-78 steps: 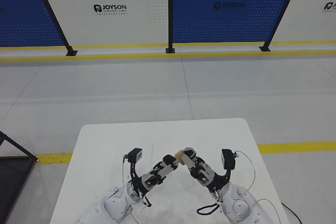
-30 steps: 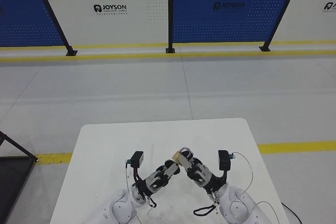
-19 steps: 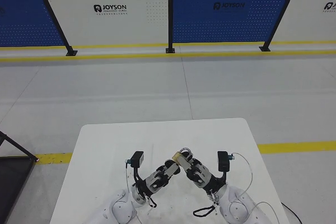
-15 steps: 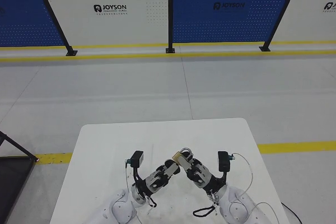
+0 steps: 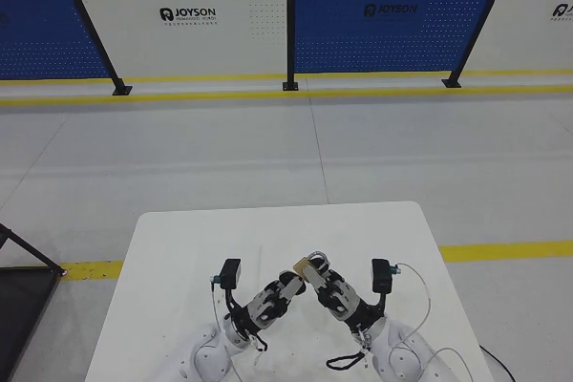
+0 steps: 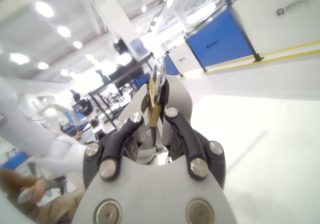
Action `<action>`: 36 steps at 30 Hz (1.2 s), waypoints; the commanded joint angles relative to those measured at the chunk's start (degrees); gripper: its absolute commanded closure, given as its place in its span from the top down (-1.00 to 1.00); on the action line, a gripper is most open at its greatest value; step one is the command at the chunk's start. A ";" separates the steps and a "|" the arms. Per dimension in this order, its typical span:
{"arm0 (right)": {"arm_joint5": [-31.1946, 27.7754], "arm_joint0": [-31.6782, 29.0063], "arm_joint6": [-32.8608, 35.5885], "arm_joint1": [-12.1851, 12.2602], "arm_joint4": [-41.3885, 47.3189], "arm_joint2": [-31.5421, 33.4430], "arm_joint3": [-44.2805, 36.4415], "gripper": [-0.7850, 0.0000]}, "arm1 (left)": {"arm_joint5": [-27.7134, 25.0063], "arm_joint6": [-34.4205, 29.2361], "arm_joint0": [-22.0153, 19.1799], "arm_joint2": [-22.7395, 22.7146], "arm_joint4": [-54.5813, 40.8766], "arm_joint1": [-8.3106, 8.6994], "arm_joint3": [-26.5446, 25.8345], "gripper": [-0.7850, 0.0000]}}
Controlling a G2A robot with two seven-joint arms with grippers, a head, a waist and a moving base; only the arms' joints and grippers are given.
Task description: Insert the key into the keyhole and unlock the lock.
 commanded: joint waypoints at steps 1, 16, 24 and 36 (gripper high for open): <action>0.32 -0.06 0.05 0.02 -0.09 -0.06 -0.08 -1.00 | 0.38 1.55 0.20 0.07 1.82 -0.26 0.04 -1.00; 2.57 -0.84 -1.41 0.06 -1.22 -0.39 -0.84 -1.00 | 8.90 17.94 0.78 -0.08 20.19 -1.94 0.68 -1.00; 2.84 -0.83 -2.65 0.04 -0.82 -0.37 -0.87 -1.00 | 6.34 18.69 -0.12 0.67 19.33 -2.32 2.36 -0.82; 2.98 -0.73 -3.15 0.09 -0.48 -0.33 -0.79 -1.00 | 3.79 16.19 0.11 -0.27 16.86 -2.25 2.38 -0.76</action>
